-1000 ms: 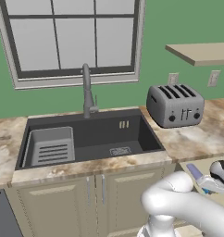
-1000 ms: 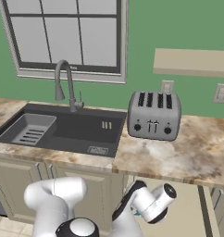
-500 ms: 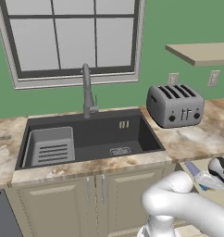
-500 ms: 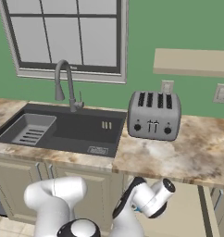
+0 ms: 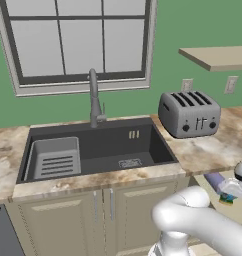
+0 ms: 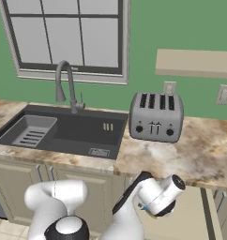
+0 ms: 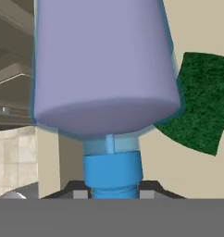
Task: Restock the sink supplies by placing the sponge and soap dispenser on the counter and next to the sink. Make sure the soap dispenser is upright.
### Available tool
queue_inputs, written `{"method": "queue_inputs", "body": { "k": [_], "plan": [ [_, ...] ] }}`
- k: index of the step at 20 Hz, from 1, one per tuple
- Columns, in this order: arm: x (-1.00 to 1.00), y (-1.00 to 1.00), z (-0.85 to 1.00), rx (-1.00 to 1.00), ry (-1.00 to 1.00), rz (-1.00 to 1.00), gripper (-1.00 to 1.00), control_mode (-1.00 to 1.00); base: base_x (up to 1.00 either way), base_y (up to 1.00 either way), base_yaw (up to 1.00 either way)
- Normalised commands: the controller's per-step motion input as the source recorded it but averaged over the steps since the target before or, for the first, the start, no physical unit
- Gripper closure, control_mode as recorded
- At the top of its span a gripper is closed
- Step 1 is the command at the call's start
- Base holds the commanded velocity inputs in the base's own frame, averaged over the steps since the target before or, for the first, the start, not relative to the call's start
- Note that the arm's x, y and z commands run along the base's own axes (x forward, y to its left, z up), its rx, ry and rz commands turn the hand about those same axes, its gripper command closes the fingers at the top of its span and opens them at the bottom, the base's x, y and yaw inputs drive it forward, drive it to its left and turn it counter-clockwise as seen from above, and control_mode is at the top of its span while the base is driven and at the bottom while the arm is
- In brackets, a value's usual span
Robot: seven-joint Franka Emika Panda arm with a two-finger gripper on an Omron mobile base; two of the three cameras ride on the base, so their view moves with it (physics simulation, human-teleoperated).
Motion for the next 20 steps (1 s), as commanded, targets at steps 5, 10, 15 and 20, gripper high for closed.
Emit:
{"method": "queue_inputs", "body": {
  "k": [5,10,15,20],
  "plan": [
    [-0.65,-0.59,0.20,0.00,0.00,0.00,1.00,-1.00,0.00,0.00,0.00],
    [-0.84,-0.67,0.16,0.00,0.00,0.00,1.00,-1.00,0.00,0.00,0.00],
    [-0.60,-0.39,0.91,0.00,0.00,-0.01,1.00,-1.00,0.00,0.00,0.00],
    [-0.02,0.14,1.00,-0.08,0.00,0.00,1.00,-1.00,0.00,0.00,0.00]
  ]
}}
